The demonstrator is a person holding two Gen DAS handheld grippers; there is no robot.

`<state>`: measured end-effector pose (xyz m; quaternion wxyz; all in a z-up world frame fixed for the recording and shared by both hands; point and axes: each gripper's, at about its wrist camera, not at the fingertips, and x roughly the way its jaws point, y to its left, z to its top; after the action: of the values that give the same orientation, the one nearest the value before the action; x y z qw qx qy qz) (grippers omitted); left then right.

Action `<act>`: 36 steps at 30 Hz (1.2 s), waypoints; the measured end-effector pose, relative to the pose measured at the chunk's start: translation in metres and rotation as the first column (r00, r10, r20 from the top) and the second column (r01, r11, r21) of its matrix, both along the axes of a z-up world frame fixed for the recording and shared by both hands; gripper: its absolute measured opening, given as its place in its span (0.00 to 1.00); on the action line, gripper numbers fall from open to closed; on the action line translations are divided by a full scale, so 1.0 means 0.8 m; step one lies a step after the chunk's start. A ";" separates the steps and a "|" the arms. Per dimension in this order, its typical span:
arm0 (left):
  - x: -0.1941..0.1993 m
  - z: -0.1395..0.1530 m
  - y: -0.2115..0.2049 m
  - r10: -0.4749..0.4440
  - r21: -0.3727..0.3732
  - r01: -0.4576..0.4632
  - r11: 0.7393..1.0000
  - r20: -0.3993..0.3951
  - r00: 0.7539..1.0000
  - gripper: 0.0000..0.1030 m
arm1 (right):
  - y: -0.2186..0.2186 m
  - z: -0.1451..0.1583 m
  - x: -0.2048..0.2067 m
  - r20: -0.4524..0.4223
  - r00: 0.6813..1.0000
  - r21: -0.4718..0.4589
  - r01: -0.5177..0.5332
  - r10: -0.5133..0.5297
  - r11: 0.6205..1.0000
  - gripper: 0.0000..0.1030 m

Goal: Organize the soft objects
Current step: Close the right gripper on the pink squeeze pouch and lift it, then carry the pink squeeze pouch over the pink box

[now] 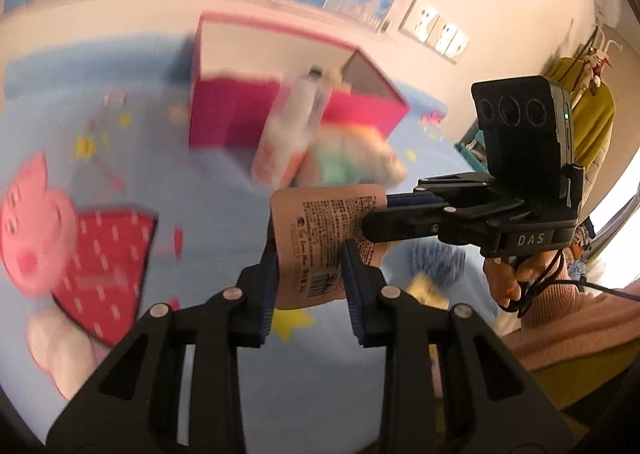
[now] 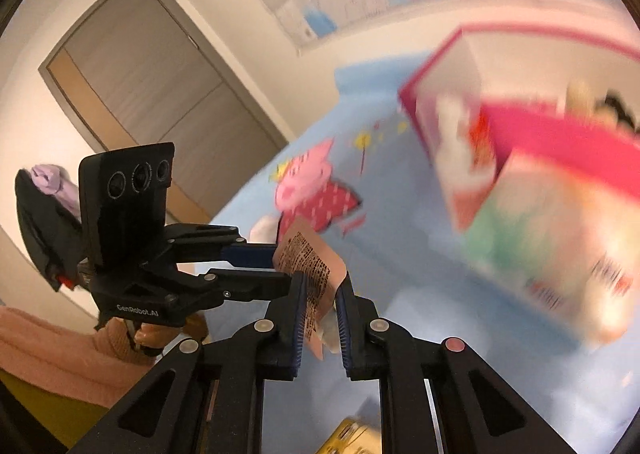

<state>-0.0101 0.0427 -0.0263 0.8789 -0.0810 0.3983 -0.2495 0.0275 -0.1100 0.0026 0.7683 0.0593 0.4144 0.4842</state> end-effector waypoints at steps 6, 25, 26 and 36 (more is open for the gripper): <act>0.036 0.061 -0.006 -0.002 0.038 -0.003 0.999 0.124 0.992 0.32 | -0.008 0.057 0.028 0.120 0.991 0.039 0.048 -0.052 0.998 0.13; 0.188 0.096 -0.016 0.055 0.092 -0.066 0.994 0.117 0.992 0.33 | -0.018 0.075 0.174 0.124 0.976 0.054 0.174 -0.179 0.983 0.14; 0.193 0.094 -0.017 0.057 0.096 -0.068 0.993 0.111 0.992 0.33 | -0.017 0.072 0.180 0.118 0.976 0.052 0.178 -0.183 0.983 0.14; 0.255 0.066 -0.023 0.097 0.120 -0.102 0.988 0.045 0.994 0.34 | -0.013 0.039 0.239 0.057 0.970 -0.002 0.237 -0.236 0.972 0.16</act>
<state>0.1940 0.0243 0.0262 0.9012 -0.0418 0.3911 -0.1821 0.2189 -0.1201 0.0337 0.8322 0.0912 0.3846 0.3888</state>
